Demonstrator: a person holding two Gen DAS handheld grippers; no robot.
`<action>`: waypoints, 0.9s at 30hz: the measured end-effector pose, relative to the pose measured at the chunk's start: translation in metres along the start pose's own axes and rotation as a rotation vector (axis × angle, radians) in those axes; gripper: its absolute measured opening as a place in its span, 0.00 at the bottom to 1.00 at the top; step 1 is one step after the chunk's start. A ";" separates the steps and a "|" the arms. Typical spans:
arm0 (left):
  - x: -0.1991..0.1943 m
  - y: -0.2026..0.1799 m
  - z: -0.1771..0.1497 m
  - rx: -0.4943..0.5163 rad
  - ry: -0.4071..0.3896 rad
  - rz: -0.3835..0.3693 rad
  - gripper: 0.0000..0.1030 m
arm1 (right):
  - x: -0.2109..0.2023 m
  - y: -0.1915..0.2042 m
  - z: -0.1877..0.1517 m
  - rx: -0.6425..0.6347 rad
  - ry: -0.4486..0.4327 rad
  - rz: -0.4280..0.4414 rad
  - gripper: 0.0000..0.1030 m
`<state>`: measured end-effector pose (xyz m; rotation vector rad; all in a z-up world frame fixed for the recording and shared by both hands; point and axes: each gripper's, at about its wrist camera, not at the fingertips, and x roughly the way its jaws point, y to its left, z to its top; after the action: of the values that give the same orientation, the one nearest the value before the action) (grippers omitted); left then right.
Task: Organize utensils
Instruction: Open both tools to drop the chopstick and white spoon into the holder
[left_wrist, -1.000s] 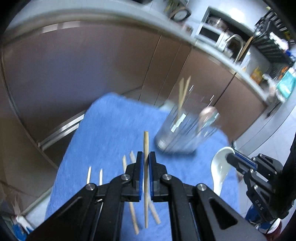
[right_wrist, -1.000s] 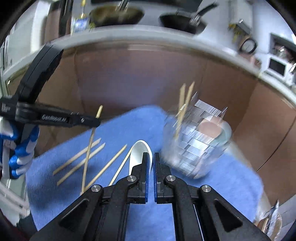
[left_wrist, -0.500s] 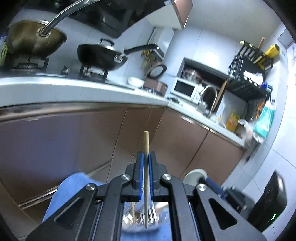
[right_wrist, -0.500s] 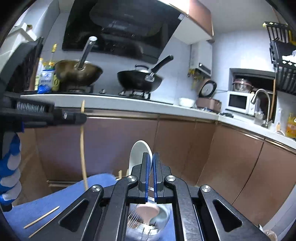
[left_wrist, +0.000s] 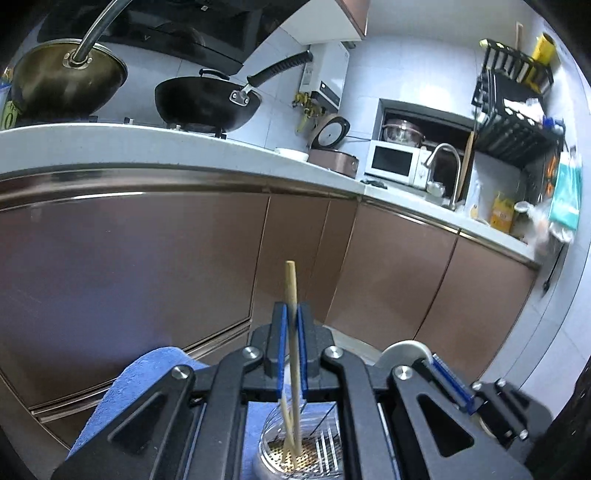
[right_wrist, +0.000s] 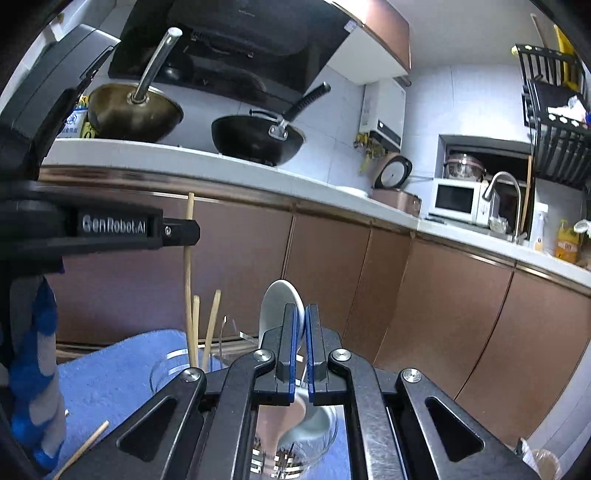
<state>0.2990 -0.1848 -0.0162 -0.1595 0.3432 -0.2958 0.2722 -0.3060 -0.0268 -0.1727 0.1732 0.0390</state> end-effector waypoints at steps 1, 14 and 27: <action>-0.002 0.000 -0.003 0.006 -0.003 0.003 0.06 | -0.002 0.000 -0.003 0.001 0.000 -0.001 0.04; -0.090 -0.003 0.005 0.037 -0.016 0.003 0.34 | -0.065 -0.016 0.004 0.079 0.011 -0.003 0.20; -0.198 -0.027 -0.022 0.142 -0.001 0.120 0.51 | -0.165 -0.020 0.015 0.192 0.064 0.034 0.53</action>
<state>0.1066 -0.1508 0.0296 0.0010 0.3280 -0.2002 0.1132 -0.3272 0.0202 0.0205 0.2426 0.0504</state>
